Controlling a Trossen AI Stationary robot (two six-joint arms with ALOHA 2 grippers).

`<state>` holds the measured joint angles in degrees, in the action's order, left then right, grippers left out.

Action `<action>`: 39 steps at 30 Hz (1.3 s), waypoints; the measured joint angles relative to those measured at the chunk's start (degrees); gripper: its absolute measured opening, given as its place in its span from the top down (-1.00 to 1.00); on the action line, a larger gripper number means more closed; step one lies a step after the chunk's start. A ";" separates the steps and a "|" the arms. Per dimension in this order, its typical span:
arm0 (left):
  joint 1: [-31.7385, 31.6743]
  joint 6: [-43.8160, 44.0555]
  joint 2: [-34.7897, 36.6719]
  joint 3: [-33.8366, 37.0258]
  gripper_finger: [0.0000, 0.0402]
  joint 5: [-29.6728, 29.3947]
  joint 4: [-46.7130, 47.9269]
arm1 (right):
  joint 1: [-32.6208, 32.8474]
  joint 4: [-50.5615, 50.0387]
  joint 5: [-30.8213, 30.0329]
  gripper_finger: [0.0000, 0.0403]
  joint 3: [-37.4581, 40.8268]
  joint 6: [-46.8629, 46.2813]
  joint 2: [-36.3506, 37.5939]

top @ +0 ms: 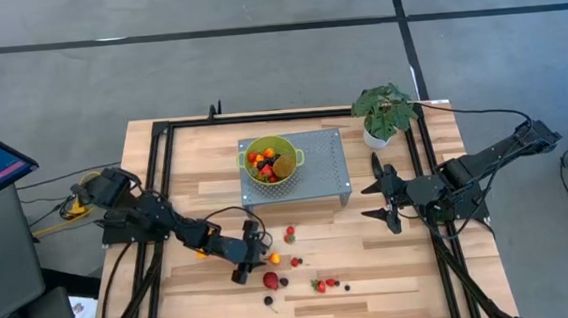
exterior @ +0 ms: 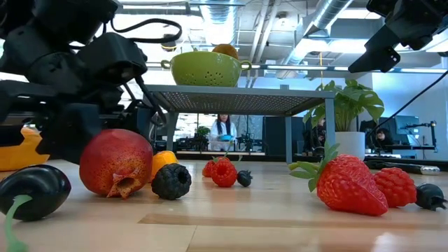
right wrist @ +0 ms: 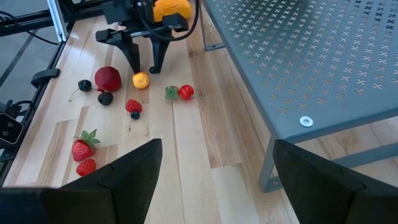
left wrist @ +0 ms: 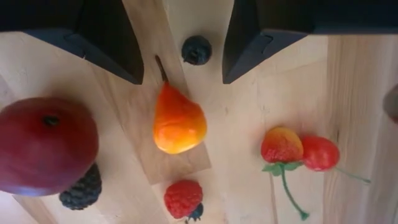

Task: Pick & Place Fruit
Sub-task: Put the blueberry into the green strainer bowl on the shelf

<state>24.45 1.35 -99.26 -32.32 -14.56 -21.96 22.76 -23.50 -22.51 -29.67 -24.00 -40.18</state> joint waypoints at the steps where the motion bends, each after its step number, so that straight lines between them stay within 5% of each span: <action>1: -0.01 0.66 -0.03 0.03 -0.02 -0.09 0.09 | 0.00 0.00 0.00 -0.50 -0.01 0.00 -0.01; 39: -0.11 5.57 -0.22 0.26 0.70 -0.92 1.42 | -0.01 0.01 0.00 -0.50 -0.01 -0.01 0.01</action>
<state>24.34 6.92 -99.48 -32.05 -15.49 -20.53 22.75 -23.49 -22.52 -29.68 -24.01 -40.17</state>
